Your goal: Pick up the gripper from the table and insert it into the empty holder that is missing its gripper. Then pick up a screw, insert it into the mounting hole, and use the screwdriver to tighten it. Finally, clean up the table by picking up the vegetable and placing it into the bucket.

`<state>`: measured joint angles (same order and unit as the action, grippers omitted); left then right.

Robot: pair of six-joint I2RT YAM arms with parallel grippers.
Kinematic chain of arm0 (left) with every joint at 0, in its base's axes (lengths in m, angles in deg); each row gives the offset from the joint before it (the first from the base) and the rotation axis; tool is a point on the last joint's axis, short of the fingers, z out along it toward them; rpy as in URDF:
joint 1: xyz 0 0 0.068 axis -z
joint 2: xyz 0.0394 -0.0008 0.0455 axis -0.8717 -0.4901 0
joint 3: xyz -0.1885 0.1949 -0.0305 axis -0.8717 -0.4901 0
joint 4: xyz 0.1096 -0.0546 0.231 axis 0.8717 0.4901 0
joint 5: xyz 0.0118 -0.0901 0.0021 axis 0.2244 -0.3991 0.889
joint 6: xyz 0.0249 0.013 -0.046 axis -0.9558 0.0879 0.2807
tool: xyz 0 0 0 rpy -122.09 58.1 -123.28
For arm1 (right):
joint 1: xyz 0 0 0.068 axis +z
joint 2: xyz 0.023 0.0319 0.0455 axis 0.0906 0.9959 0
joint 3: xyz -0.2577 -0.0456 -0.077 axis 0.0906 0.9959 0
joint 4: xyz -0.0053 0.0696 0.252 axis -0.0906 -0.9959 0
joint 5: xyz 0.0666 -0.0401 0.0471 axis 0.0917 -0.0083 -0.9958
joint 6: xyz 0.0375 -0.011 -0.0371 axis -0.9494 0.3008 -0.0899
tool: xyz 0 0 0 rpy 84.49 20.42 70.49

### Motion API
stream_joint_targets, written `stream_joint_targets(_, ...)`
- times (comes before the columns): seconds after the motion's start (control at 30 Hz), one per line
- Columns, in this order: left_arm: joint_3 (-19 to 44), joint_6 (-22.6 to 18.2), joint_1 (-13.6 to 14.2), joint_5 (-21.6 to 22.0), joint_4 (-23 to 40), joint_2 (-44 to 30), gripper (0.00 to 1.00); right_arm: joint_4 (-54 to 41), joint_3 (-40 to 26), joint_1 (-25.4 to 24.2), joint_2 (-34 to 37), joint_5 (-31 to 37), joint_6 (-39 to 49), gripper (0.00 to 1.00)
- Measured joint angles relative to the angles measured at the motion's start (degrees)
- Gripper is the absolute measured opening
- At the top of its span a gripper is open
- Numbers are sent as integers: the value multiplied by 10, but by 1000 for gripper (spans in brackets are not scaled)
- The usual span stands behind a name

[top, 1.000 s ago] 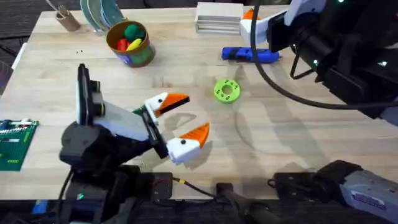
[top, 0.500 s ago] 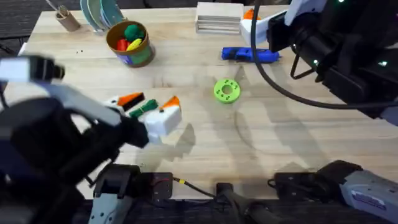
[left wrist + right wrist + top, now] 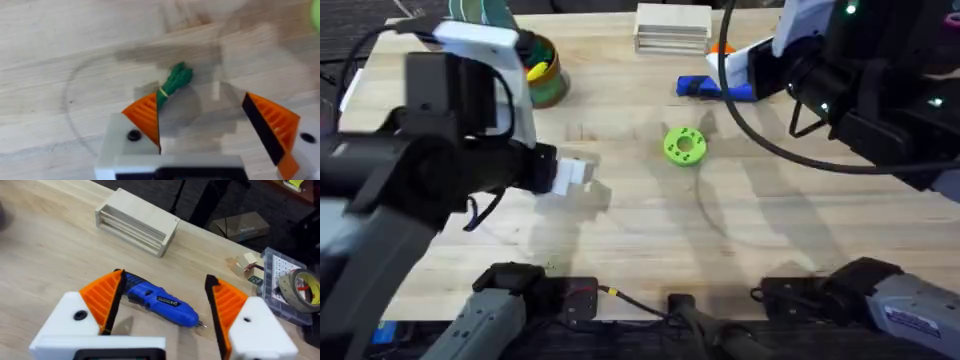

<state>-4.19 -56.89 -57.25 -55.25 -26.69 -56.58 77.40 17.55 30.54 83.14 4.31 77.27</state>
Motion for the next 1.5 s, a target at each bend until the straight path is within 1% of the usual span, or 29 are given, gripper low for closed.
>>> stream_joint_targets(0.17, 0, -12, 0, 55, -21, -66, 992, 0, 0, 0, 0, 0, -1, 991)
stream_joint_targets(0.3, 0, -32, 0, 74, -37, -122, 993, 0, 0, 0, 0, 0, -2, 992)
stream_joint_targets(0.53, 0, -63, 0, 85, -50, -213, 993, 0, 0, 0, 0, 0, -2, 991)
stream_joint_targets(0.67, 0, -73, 0, 87, -75, -245, 992, 0, 0, 0, 0, 0, -2, 992)
stream_joint_targets(0.77, 0, -76, 0, 89, -90, -261, 993, 0, 0, 0, 0, 0, -2, 991)
stream_joint_targets(0.87, 0, -79, 0, 87, -89, -272, 992, 0, 0, 0, 0, 0, -2, 991)
stream_joint_targets(1.13, 2, -95, 0, 87, -89, -273, 991, 0, 0, 0, 0, 0, -2, 991)
stream_joint_targets(1.17, 2, -97, 0, 87, -88, -273, 966, 0, 0, 0, 0, 0, -2, 991)
stream_joint_targets(1.3, 2, -108, 0, 89, -84, -279, 634, 0, 0, 0, 0, 0, -2, 991)
stream_joint_targets(1.33, 2, -110, 0, 88, -84, -280, 579, 0, 0, 0, 0, 0, -2, 991)
stream_joint_targets(1.4, 2, -113, 0, 89, -83, -280, 437, 0, 0, 0, 0, 0, -2, 991)
stream_joint_targets(1.5, 2, -116, 0, 90, -82, -280, 267, -2, 0, 0, 0, 0, -2, 991)
